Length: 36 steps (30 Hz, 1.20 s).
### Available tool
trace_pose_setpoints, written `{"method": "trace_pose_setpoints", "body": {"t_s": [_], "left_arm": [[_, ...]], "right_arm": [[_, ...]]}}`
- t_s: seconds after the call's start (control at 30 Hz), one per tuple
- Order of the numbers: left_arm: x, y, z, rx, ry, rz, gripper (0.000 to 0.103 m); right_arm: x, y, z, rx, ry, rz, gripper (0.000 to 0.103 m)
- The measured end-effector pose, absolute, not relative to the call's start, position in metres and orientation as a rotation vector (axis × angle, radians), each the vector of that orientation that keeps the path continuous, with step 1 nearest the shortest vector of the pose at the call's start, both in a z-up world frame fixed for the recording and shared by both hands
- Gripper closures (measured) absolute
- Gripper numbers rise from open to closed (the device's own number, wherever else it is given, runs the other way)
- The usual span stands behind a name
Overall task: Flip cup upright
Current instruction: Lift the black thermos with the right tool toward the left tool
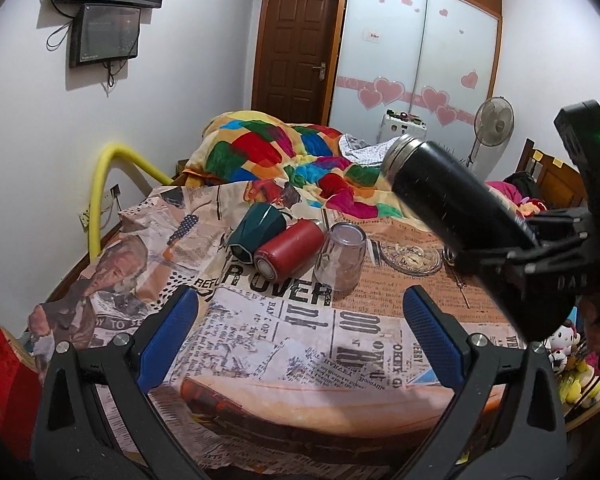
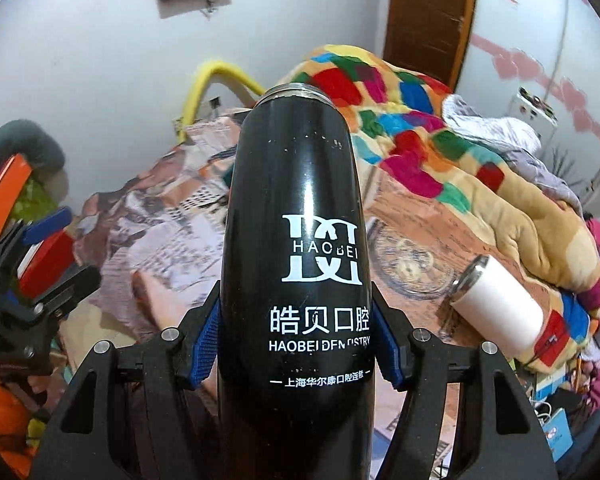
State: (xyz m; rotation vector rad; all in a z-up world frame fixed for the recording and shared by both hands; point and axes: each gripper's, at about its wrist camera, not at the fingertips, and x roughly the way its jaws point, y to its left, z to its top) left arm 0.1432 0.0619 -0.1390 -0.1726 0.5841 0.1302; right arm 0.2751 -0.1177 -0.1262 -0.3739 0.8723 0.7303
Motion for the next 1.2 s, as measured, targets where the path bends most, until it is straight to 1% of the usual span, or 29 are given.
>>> {"method": "trace_pose_setpoints", "body": {"t_s": [0.2,0.4,0.57,0.8,1.2], "left_arm": [[0.138,0.069,-0.148,-0.175,0.615,0.146,0.0],[0.139,0.077,-0.165,-0.186,0.66,0.16,0.0],[0.146,0.082,-0.183,-0.198,0.708,0.166,0.0],[0.155,0.086,-0.201,-0.208,0.751,0.165,0.0],[0.164,0.085,-0.212,-0.22,0.788,0.161,0.0]], "right_arm": [[0.267,-0.102,-0.164,-0.376,0.933,0.78,0.042],[0.274,-0.086,-0.229,-0.41,1.046,0.771,0.042],[0.286,-0.076,-0.266,-0.429,1.113,0.755,0.042],[0.28,-0.066,-0.279,-0.473,1.107,0.72,0.042],[0.282,-0.06,-0.277,-0.471,1.115,0.745,0.041]]}}
